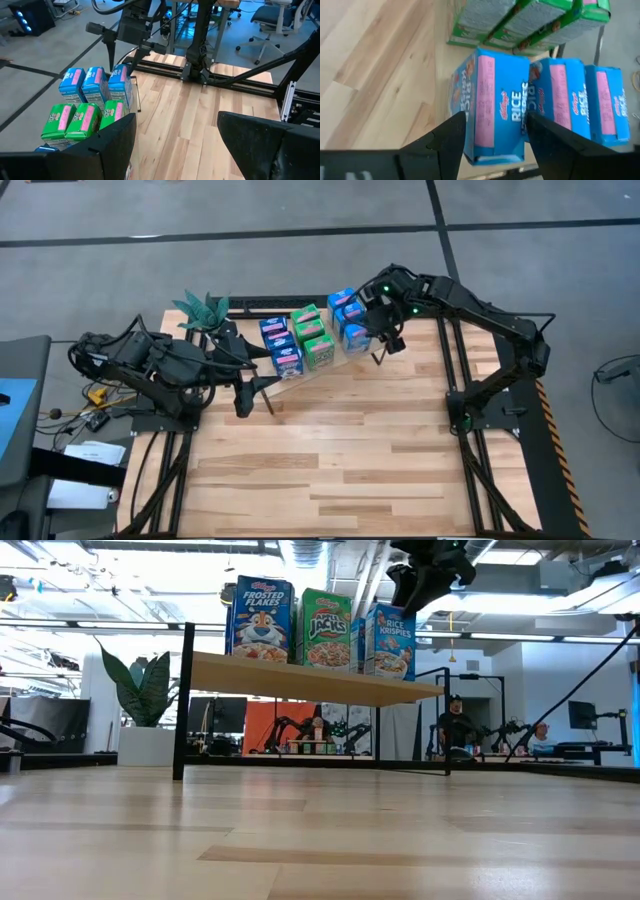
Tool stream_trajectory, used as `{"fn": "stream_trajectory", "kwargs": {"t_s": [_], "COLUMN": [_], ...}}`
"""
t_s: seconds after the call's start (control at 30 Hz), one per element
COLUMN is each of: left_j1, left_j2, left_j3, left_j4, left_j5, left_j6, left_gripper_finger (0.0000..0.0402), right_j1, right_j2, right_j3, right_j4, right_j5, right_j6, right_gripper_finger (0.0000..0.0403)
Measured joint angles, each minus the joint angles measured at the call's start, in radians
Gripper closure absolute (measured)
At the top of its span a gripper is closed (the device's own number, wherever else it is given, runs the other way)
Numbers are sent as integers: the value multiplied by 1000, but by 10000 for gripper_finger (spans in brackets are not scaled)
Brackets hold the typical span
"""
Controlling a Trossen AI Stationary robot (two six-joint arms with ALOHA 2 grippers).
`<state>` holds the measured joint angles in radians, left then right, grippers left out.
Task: Stack cereal on shelf
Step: Put the light blue cereal box on the shelf and align it with the other light blue cereal boxes
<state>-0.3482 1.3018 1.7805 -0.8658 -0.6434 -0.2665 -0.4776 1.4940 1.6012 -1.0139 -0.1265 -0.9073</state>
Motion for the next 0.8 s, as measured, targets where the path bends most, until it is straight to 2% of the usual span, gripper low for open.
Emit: {"fn": "stream_trajectory", "kwargs": {"t_s": [0.33, 0.8], "left_j1": [0, 0], "left_j2": [0, 0], "left_j3": [0, 0], "left_j4": [0, 5], "left_j5": [0, -1], "left_j6": [-1, -5], "left_gripper_finger": [134, 134], "right_j1": [8, 13], "right_j2": [0, -3], "right_j3": [0, 31], "right_j4": [3, -27], "right_j5": [47, 48], "right_j6": [19, 58], "right_gripper_finger": [168, 168]}}
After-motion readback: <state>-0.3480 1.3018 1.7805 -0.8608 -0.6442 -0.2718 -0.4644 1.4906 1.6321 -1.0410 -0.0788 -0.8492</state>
